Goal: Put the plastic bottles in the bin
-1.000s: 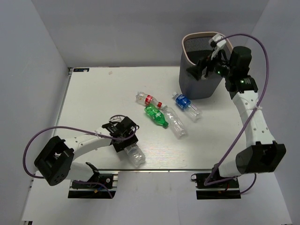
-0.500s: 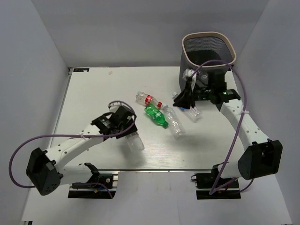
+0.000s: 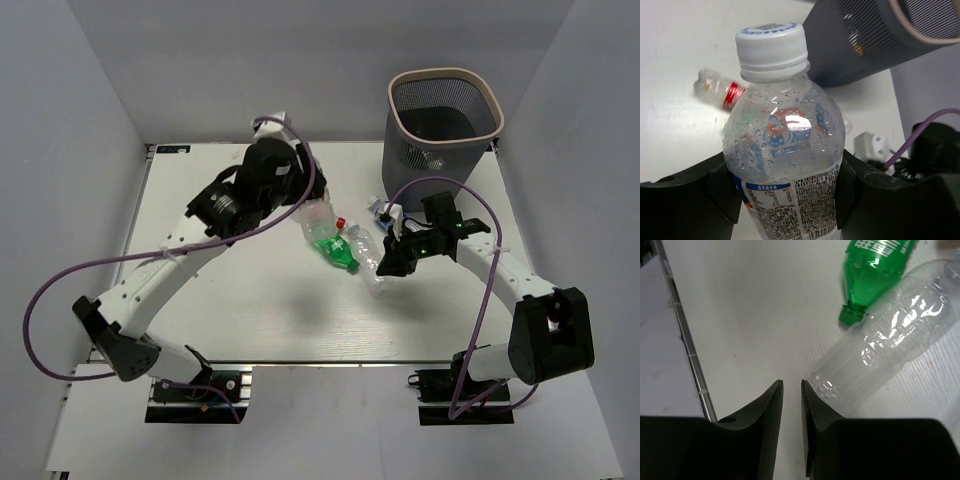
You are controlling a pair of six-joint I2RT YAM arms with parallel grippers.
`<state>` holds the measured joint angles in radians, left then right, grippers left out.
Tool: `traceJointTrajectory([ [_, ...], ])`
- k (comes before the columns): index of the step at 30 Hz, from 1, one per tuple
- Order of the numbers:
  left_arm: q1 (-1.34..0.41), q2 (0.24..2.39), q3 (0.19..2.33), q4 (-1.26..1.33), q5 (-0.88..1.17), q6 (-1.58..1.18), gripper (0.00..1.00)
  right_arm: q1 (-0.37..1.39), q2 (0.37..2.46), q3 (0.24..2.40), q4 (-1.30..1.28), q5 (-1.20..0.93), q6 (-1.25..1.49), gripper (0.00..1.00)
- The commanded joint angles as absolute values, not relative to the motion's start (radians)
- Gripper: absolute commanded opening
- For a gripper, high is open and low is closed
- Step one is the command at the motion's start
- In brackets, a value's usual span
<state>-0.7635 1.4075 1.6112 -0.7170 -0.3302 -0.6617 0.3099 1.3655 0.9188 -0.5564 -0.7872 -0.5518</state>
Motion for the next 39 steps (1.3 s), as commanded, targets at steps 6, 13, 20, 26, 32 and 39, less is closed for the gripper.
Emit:
traceJointTrajectory([
  [6,-0.77,1.568,1.896,-0.482,-0.301,-0.408,0.24,0.313,1.25,0.848,-0.48,-0.7,-0.457,0.28],
  [13,-0.77,1.696,1.967,-0.198,-0.207,-0.353,0.27,0.311,1.161,0.744,-0.485,-0.611,-0.462,0.31],
  [20,-0.758,1.813,2.011,0.076,-0.186,-0.377,0.29,0.307,1.097,0.681,-0.528,-0.548,-0.544,0.33],
  [26,-0.758,1.934,2.098,0.241,-0.166,-0.455,0.29,0.307,1.095,0.667,-0.523,-0.534,-0.568,0.34],
  [32,-0.749,2.071,2.2,0.336,-0.176,-0.531,0.28,0.305,1.088,0.64,-0.505,-0.531,-0.572,0.35],
  [39,-0.749,2.256,2.362,0.425,-0.219,-0.672,0.28,0.305,1.075,0.611,-0.492,-0.52,-0.594,0.35],
])
